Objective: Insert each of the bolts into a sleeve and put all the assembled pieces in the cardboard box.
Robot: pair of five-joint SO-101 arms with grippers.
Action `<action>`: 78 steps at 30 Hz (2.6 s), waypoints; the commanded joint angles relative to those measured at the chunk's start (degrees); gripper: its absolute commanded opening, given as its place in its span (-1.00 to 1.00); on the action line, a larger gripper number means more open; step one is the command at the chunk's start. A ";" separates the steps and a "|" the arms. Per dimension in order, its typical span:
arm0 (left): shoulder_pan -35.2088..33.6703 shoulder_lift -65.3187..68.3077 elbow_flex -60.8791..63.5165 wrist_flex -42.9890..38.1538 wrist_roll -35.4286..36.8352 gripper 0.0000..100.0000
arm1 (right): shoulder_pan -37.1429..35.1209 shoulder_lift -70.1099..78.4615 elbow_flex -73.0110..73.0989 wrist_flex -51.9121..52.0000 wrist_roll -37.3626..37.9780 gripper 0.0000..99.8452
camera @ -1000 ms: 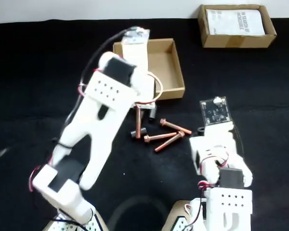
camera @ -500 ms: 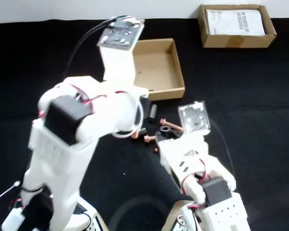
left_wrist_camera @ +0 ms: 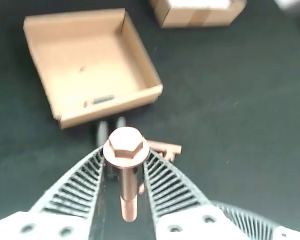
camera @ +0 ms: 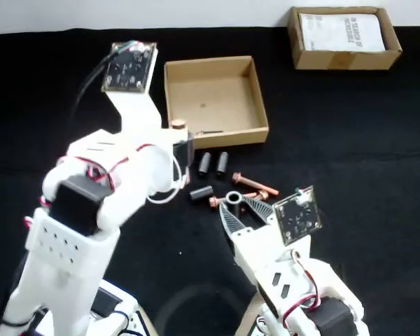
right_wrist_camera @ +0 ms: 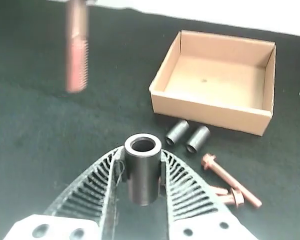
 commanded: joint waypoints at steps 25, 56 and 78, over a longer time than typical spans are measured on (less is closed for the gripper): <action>15.25 -17.10 26.51 -35.25 -4.22 -0.98 | 4.18 -2.59 4.62 -6.11 1.14 -0.99; 16.84 -17.01 26.68 -31.12 -4.22 -0.98 | 4.62 -2.51 7.43 -8.48 1.23 -0.99; 17.63 -17.10 32.04 -18.90 -2.73 -0.67 | 6.99 -2.51 7.34 -8.57 1.23 -0.99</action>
